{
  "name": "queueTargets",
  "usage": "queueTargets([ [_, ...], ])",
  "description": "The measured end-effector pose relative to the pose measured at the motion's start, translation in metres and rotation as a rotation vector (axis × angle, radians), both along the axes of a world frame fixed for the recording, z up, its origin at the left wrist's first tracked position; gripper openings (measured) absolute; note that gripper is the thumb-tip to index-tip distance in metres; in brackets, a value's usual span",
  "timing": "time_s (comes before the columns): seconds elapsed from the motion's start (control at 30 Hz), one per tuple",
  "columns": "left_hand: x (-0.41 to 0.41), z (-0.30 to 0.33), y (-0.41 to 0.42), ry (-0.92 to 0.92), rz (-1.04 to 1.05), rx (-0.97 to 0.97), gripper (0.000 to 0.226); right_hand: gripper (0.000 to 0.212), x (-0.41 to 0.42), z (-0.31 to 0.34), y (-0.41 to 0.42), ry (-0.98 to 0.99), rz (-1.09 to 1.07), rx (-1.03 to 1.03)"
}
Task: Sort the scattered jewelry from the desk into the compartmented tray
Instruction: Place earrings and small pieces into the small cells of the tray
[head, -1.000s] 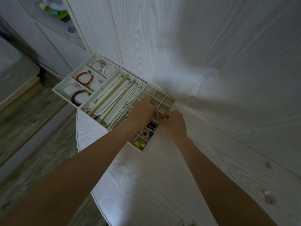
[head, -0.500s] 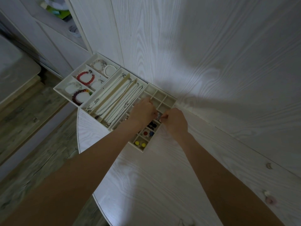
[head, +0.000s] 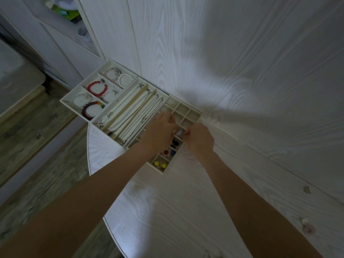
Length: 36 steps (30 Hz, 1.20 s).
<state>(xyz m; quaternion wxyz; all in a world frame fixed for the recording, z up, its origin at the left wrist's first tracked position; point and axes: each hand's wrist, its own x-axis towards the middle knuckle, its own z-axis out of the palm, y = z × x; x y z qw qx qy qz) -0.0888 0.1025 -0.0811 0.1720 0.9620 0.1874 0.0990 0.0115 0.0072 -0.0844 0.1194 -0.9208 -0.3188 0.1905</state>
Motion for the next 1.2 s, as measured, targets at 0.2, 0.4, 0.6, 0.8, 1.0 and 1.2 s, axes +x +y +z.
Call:
queueTargets([
  [0.2,-0.01,0.0,-0.005,0.193,-0.084,0.171,0.04,0.022,-0.002,0.003,-0.003,-0.018,0.044,0.002],
  [0.4,-0.01,0.006,-0.009,0.252,-0.052,0.192,0.041,0.026,-0.004,0.004,-0.005,-0.002,0.045,-0.012],
  [0.6,-0.012,0.005,-0.011,0.278,-0.086,0.222,0.048,0.03,-0.003,0.006,-0.009,0.0,0.054,-0.025],
  [0.8,-0.011,0.009,-0.011,0.317,-0.07,0.141,0.049,0.031,-0.005,0.006,-0.011,0.007,0.045,0.001],
  [1.0,-0.015,0.021,0.012,0.227,0.102,0.034,0.036,0.031,-0.004,0.016,-0.004,0.01,0.065,-0.04],
  [1.2,-0.029,0.028,0.061,0.28,0.289,0.015,0.034,0.028,-0.008,0.036,0.04,0.033,0.108,0.084],
])
